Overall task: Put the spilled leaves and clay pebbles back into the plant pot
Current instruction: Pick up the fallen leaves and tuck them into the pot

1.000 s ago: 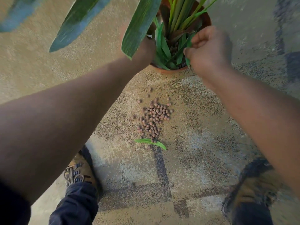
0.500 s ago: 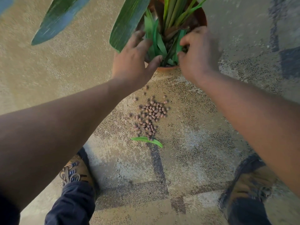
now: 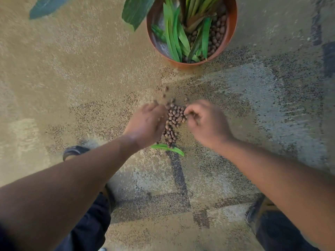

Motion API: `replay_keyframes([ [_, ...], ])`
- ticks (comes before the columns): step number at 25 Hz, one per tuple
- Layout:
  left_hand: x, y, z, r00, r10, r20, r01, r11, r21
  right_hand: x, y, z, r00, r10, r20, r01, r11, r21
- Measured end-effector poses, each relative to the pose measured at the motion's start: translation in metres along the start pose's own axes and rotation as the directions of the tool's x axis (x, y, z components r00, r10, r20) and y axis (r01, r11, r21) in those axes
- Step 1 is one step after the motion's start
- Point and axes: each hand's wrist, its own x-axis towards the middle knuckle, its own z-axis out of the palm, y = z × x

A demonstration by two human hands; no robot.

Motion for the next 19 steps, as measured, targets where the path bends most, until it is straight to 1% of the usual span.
replay_keyframes([
  [1, -0.012, -0.006, 0.011, 0.995, -0.016, 0.102, 0.018, 1.000, -0.015, -0.011, 0.002, 0.012, 0.982, 0.055, 0.181, -0.046, 0.997, -0.055],
  [2, -0.023, -0.013, 0.023, 0.983, -0.039, 0.179, 0.041, 0.999, -0.008, -0.023, 0.004, 0.025, 0.936, 0.114, 0.332, -0.077, 0.989, -0.123],
  [3, -0.031, -0.018, 0.034, 0.971, -0.075, 0.226, 0.074, 0.997, 0.011, -0.034, 0.007, 0.037, 0.887, 0.164, 0.432, -0.098, 0.980, -0.171],
  [4, -0.037, -0.023, 0.042, 0.961, -0.123, 0.249, 0.116, 0.992, 0.044, -0.043, 0.009, 0.049, 0.850, 0.203, 0.486, -0.120, 0.973, -0.196],
  [6, -0.044, -0.025, 0.052, 0.943, -0.220, 0.248, 0.206, 0.975, 0.081, -0.054, 0.014, 0.068, 0.823, 0.252, 0.509, -0.158, 0.962, -0.221],
  [8, -0.047, -0.025, 0.055, 0.929, -0.283, 0.238, 0.278, 0.959, 0.056, -0.059, 0.017, 0.079, 0.814, 0.310, 0.491, -0.209, 0.945, -0.251],
  [10, -0.045, -0.025, 0.054, 0.917, -0.306, 0.256, 0.320, 0.947, -0.015, -0.061, 0.019, 0.082, 0.806, 0.358, 0.472, -0.263, 0.930, -0.257],
  [12, -0.041, -0.025, 0.050, 0.888, -0.326, 0.325, 0.356, 0.934, -0.036, -0.062, 0.018, 0.079, 0.799, 0.343, 0.494, -0.274, 0.939, -0.209],
  [15, -0.037, -0.022, 0.039, 0.837, -0.294, 0.461, 0.351, 0.936, -0.040, -0.064, 0.014, 0.062, 0.773, 0.299, 0.560, -0.327, 0.944, -0.051],
  [17, -0.030, -0.021, 0.019, 0.795, -0.239, 0.558, 0.341, 0.936, -0.086, -0.064, 0.014, 0.045, 0.771, 0.264, 0.579, -0.325, 0.946, 0.002],
  [18, -0.026, -0.019, 0.005, 0.773, -0.207, 0.600, 0.346, 0.930, -0.125, -0.063, 0.015, 0.035, 0.800, 0.225, 0.556, -0.280, 0.960, 0.015],
  [19, -0.020, -0.017, -0.011, 0.766, -0.172, 0.619, 0.352, 0.918, -0.180, -0.061, 0.014, 0.024, 0.853, 0.165, 0.495, -0.211, 0.977, 0.038],
])
